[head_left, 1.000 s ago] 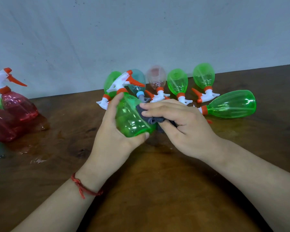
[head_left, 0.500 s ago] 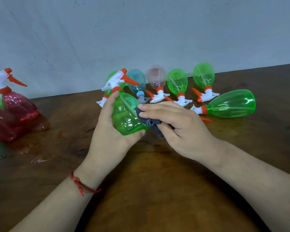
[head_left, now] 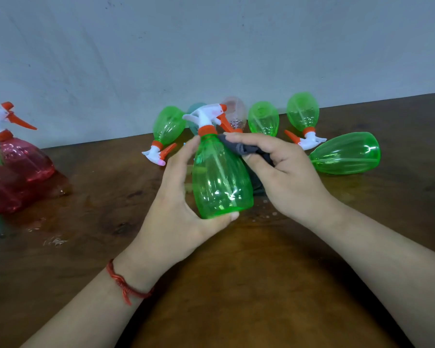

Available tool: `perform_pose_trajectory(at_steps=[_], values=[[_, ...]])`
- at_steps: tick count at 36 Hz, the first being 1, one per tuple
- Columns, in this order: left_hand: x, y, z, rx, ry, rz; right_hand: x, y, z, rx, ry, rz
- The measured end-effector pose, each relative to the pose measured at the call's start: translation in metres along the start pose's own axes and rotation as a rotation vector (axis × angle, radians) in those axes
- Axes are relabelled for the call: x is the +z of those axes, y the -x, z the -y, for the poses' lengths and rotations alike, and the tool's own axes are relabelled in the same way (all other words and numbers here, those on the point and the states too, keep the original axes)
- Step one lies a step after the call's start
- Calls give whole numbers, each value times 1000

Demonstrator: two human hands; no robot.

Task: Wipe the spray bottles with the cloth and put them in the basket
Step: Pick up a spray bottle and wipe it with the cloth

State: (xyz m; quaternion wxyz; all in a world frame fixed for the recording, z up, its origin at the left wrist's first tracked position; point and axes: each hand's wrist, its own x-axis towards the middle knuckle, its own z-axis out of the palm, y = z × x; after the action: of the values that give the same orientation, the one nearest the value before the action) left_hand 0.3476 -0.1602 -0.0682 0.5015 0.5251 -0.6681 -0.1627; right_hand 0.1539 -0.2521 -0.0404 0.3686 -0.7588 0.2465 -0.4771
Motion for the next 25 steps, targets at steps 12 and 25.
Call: perform_pose_trajectory(at_steps=[12, 25], values=[[-1, -1, -2, -25, 46, 127, 1, 1, -3, 26, -53, -21], [2, -3, 9, -119, 66, 46, 4, 3, -11, -175, 241, 23]])
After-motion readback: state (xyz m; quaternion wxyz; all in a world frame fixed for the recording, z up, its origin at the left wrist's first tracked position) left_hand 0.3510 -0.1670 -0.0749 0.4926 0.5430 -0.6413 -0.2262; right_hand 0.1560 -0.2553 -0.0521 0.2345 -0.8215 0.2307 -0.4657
